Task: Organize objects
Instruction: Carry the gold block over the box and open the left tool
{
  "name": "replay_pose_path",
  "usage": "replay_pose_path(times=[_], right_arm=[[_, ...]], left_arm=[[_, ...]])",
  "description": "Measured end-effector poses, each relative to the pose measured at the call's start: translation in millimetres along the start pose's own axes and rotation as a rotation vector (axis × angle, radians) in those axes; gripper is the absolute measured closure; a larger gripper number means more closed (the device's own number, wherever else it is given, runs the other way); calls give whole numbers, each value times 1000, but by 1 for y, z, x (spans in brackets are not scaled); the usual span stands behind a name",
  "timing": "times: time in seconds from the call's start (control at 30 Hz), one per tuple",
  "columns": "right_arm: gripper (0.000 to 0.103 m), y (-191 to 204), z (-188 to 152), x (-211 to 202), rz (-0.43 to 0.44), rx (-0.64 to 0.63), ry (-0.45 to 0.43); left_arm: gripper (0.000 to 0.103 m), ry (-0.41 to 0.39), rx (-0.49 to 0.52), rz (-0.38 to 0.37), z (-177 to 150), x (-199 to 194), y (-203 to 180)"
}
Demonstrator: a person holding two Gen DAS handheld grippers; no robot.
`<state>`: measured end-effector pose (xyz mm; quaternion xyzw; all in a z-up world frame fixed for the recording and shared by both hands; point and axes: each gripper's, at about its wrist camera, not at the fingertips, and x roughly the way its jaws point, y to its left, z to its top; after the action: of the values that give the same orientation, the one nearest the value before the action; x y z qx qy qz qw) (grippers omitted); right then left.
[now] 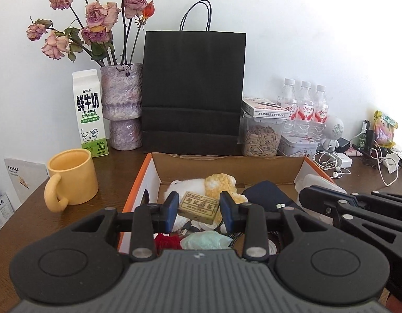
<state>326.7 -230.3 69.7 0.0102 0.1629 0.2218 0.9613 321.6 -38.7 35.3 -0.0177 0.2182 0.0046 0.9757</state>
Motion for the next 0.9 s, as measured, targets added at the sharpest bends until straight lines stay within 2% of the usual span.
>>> replay_pose_path(times=[0.33, 0.57, 0.6, 0.63, 0.67, 0.7, 0.73, 0.77, 0.83, 0.9], right_arm=[[101, -31, -5, 48, -41, 5, 67], [98, -37, -6, 64, -48, -2, 92], [93, -37, -6, 65, -48, -2, 100], [91, -38, -7, 66, -54, -4, 109], [88, -37, -8, 66, -62, -7, 119], [77, -38, -9, 66, -65, -6, 123], [64, -38, -10, 66, -68, -6, 127], [54, -37, -11, 66, -70, -10, 133], [17, -35, -13, 65, -70, -18, 130], [3, -32, -14, 63, -68, -30, 120]], left_arm=[[68, 25, -4, -13, 8, 52, -7], [67, 43, 13, -19, 8, 66, -7], [66, 45, 13, -16, 7, 67, -6], [57, 49, 13, -13, 7, 67, -6], [41, 50, 10, -8, 6, 67, -5], [31, 47, 5, -1, 6, 66, -4], [12, 43, 3, 7, 6, 66, -3], [0, 32, 6, 17, 7, 64, -2], [0, 18, 8, 31, 9, 62, -2], [0, 26, 0, 29, 10, 62, -1]])
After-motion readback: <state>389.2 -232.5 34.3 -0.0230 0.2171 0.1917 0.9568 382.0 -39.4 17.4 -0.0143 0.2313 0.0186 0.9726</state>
